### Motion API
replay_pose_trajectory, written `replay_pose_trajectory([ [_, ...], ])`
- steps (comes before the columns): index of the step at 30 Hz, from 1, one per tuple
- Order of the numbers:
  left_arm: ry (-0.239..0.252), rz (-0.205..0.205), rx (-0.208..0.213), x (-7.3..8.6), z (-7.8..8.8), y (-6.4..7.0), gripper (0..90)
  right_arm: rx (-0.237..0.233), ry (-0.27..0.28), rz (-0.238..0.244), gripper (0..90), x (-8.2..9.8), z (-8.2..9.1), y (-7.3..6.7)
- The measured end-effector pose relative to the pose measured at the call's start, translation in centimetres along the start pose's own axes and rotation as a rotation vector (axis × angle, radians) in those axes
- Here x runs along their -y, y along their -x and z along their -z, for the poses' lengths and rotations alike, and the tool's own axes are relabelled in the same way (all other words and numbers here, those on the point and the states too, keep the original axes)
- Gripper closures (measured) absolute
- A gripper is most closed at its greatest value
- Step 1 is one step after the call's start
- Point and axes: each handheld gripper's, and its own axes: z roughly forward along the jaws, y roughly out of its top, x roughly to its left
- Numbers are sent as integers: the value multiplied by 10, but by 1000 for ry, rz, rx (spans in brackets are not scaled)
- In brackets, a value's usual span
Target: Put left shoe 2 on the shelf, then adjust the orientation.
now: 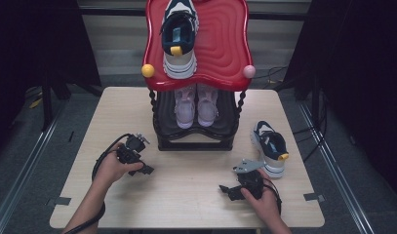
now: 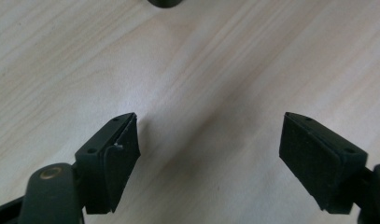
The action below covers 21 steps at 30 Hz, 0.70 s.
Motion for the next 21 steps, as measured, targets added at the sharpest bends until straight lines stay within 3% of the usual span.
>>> replay_pose_trajectory([
  [3,79,8,-19,5,-7,3,187,-6,0,3,129,0,0,1],
  [4,79,8,-19,5,-7,3,179,-8,0,4,129,0,0,1],
  [5,118,5,-37,8,-9,4,179,-8,0,4,129,0,0,1],
  [8,182,23,-37,12,-14,5,173,-9,-3,7,129,0,0,2],
  [14,264,72,-59,21,-18,9,161,-19,-1,15,128,0,0,3],
  [21,353,34,-134,33,-25,16,142,-22,-3,21,128,2,2,3],
])
